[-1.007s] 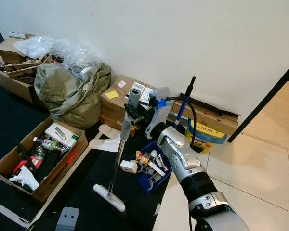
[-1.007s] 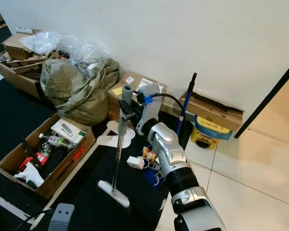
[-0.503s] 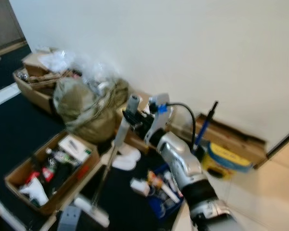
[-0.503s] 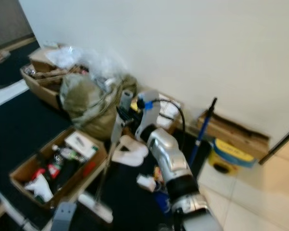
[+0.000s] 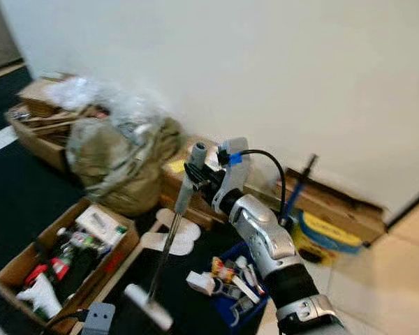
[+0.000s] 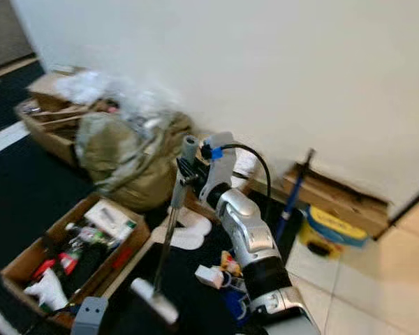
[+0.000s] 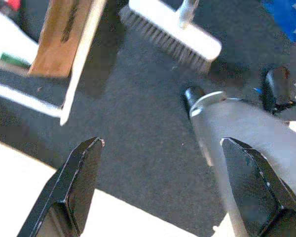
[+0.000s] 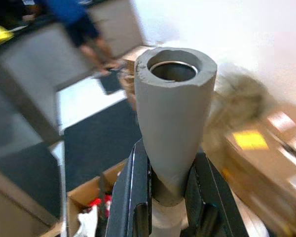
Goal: Sweep floor
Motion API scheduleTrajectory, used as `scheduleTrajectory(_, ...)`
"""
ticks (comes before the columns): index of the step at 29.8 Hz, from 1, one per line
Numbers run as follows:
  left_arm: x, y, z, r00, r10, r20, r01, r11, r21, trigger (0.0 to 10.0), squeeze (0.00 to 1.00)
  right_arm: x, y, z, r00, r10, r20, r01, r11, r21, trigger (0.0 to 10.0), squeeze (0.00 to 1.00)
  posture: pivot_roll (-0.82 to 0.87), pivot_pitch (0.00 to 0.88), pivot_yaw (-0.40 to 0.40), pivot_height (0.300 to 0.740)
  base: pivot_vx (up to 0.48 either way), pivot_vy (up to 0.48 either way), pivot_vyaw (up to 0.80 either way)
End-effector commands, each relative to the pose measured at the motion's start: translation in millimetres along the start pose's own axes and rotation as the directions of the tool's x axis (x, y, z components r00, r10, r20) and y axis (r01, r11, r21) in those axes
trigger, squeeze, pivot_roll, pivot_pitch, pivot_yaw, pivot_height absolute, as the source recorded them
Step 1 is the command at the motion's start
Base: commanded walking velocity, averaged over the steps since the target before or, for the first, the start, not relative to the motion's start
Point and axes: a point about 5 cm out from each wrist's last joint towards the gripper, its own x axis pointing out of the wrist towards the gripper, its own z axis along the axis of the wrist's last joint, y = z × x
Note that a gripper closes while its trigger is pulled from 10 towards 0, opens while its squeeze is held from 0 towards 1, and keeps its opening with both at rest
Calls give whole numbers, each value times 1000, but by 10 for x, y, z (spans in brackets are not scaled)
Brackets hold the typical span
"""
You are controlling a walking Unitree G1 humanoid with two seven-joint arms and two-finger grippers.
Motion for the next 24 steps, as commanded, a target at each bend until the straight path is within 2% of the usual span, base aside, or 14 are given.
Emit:
scheduleTrajectory(1, -12, 0, -55, 1000, -5, -20, 5, 1000, 0, 10000, 0, -8, -2, 74, 1000, -10, 27, 10, 1000, 5, 10000, 0, -35, 58, -38, 740, 0, 0, 0)
scheduleTrajectory(4, -13, 0, -57, 1000, -7, -20, 7, 1000, 2, 10000, 0, -12, 10, 51, 1000, -18, 22, 17, 999, 37, 10000, 0, -34, 58, -38, 740, 0, 0, 0)
scheduleTrajectory(5, -14, -2, -61, 1000, -9, -20, 9, 1000, 4, 10000, 0, -9, 22, 35, 999, -29, 22, 27, 997, 72, 10000, 0, -33, 60, -39, 740, 0, 0, 0)
scheduleTrajectory(6, -16, -4, -67, 1000, -12, -21, 12, 1000, 5, 10000, 0, 18, 19, 8, 997, -76, 27, 71, 986, 153, 10000, 0, -31, 63, -39, 740, 0, 0, 0)
scheduleTrajectory(7, -16, -4, -67, 1000, -12, -21, 12, 1000, 5, 10000, 0, 18, 19, 8, 997, -76, 27, 71, 986, 153, 10000, 0, -31, 63, -39, 740, 0, 0, 0)
scheduleTrajectory(9, -19, -5, -75, 1000, -15, -22, 15, 1000, 6, 10000, 0, 44, -5, -18, 989, -142, 28, 132, 966, 223, 10000, 0, -26, 73, -41, 740, 0, 0, 0)
scheduleTrajectory(11, -19, -5, -77, 1000, -16, -23, 16, 1000, 7, 10000, 0, 48, -11, -26, 987, -158, 27, 148, 961, 235, 10000, 0, -26, 73, -41, 740, 0, 0, 0)
scheduleTrajectory(15, -27, -8, -102, 999, -21, -29, 22, 1000, 14, 10000, 0, 101, -8, -143, 982, -189, -1, 176, 910, 374, 10000, 0, -6, 95, -46, 740, 0, 0, 0)
scheduleTrajectory(20, -39, 1, -142, 999, -23, -36, 24, 999, 21, 10000, 0, 129, -18, -157, 971, -239, 5, 220, 905, 363, 10000, 0, 8, 115, -41, 740, 0, 0, 0)
scheduleTrajectory(22, -47, 7, -167, 999, -22, -43, 23, 999, 26, 10000, 0, 160, -41, -146, 950, -312, 9, 296, 911, 288, 10000, 0, 15, 130, -36, 740, 0, 0, 0)
scheduleTrajectory(24, -47, 7, -167, 999, -22, -43, 23, 999, 26, 10000, 0, 160, -41, -146, 950, -312, 9, 296, 911, 288, 10000, 0, 15, 130, -36, 740, 0, 0, 0)
